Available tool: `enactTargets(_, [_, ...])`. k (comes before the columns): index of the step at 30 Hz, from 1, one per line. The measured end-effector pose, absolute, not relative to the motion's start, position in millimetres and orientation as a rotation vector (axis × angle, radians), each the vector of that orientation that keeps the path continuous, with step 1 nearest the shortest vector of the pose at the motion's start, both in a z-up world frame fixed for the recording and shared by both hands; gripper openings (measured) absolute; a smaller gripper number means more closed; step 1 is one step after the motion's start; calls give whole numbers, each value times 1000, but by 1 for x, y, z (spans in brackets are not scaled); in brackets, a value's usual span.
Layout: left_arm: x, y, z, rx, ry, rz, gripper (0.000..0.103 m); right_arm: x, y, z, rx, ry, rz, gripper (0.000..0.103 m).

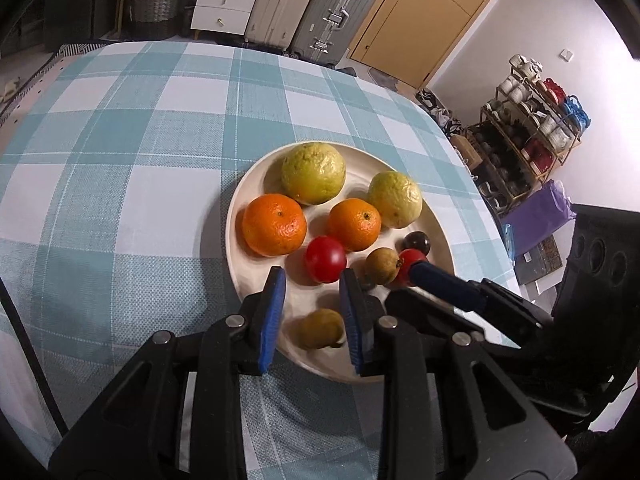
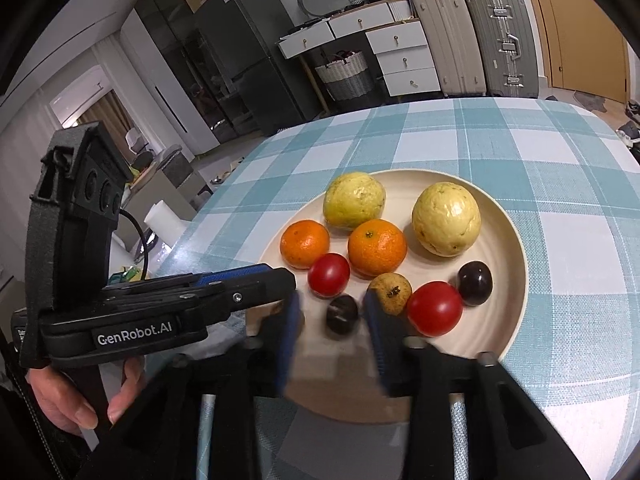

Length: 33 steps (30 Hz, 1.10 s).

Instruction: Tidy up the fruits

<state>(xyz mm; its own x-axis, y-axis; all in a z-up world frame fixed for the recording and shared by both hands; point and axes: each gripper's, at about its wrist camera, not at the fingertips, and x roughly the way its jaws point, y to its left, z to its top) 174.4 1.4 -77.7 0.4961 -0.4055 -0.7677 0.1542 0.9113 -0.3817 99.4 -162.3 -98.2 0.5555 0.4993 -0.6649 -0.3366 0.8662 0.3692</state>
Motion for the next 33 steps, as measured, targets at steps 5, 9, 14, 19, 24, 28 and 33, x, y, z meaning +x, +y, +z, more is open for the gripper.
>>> enactTargets(5, [169,3,-71,-271,985,-336,24,95,-167,-90,202,819,484,50])
enactTargets(9, [164,7,-68,-272,978,-319,24,92,-171,-85,201,805,472,52])
enactTargets(14, [155,5,-62,-253,962,-310,25,87,-178,-78,214,775,455,62])
enactTargets(19, [145,0,-52,-205,942,-283,29,80,-181,-70,208,746,436,70])
enactTargets(24, [130,-5,-43,-192,928,-281,35,67,-178,-63,174,716,422,76])
enactTargets(28, [119,-8,-39,-186,925,-286,38,56,-177,-57,163,699,416,79])
enactTargets(33, [107,-8,-30,-164,902,-244,70,45,-179,-52,158,682,402,88])
